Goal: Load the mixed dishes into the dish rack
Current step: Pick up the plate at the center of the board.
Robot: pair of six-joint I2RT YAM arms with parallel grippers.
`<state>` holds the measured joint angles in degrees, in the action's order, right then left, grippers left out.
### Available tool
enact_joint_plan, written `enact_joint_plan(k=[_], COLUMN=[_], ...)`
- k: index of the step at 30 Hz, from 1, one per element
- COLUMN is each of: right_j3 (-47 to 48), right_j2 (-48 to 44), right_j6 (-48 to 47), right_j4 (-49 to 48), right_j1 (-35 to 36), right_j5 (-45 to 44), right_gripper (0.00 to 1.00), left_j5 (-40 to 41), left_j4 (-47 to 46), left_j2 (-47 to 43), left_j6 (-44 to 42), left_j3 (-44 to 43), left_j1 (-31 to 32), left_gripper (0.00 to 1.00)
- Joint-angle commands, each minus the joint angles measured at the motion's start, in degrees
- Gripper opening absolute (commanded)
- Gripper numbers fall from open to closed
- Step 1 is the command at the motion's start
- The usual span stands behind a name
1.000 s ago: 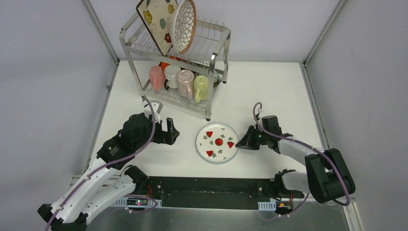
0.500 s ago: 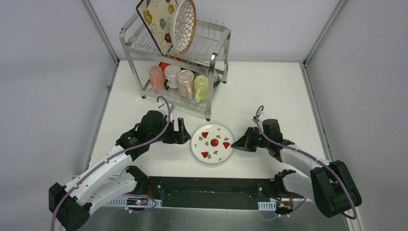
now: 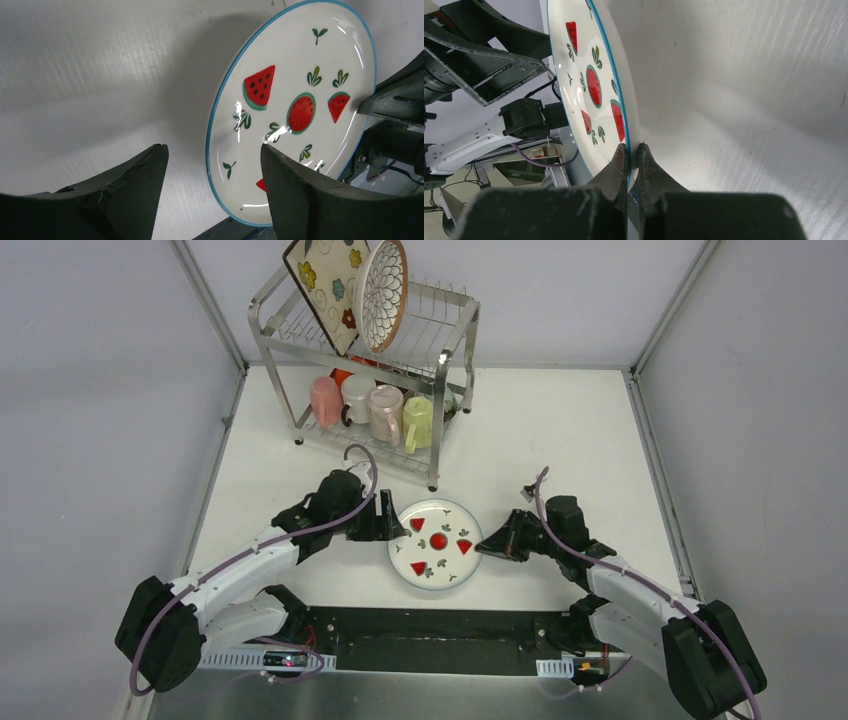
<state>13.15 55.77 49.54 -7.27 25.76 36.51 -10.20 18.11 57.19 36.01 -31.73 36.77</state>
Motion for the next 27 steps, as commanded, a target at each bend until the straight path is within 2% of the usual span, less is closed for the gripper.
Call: enact_joint_plan(k=[1, 9, 16, 21, 27], right_j3=[0.7, 0.4, -0.3, -0.6, -1.0], right_j2=[-3.7, -5.5, -5.3, -4.7, -3.4], right_j6=[3.0, 3.5, 3.5, 3.3, 2.8], right_j4=[-8.2, -8.2, -8.1, -8.1, -8.1], right_j1=[0.3, 0.4, 0.4, 0.4, 0.4], right_j5=[3.9, 3.8, 3.0, 2.3, 1.7], right_gripper=[0.00, 0.00, 0.00, 0.01, 0.10], left_j5=[-3.3, -4.8, -5.3, -5.4, -6.9], left_j4=[-7.2, -9.2, -9.9, -10.0, -10.9], left_j2=[1.7, 4.2, 3.0, 1.6, -0.9], left_j6=[1.6, 1.6, 1.7, 1.8, 2.7], left_j3=[0.0, 0.2, 0.3, 0.3, 0.3], left_j1=[0.3, 0.3, 0.3, 0.3, 0.3], left_gripper=[0.67, 0.54, 0.24, 0.13, 0.00])
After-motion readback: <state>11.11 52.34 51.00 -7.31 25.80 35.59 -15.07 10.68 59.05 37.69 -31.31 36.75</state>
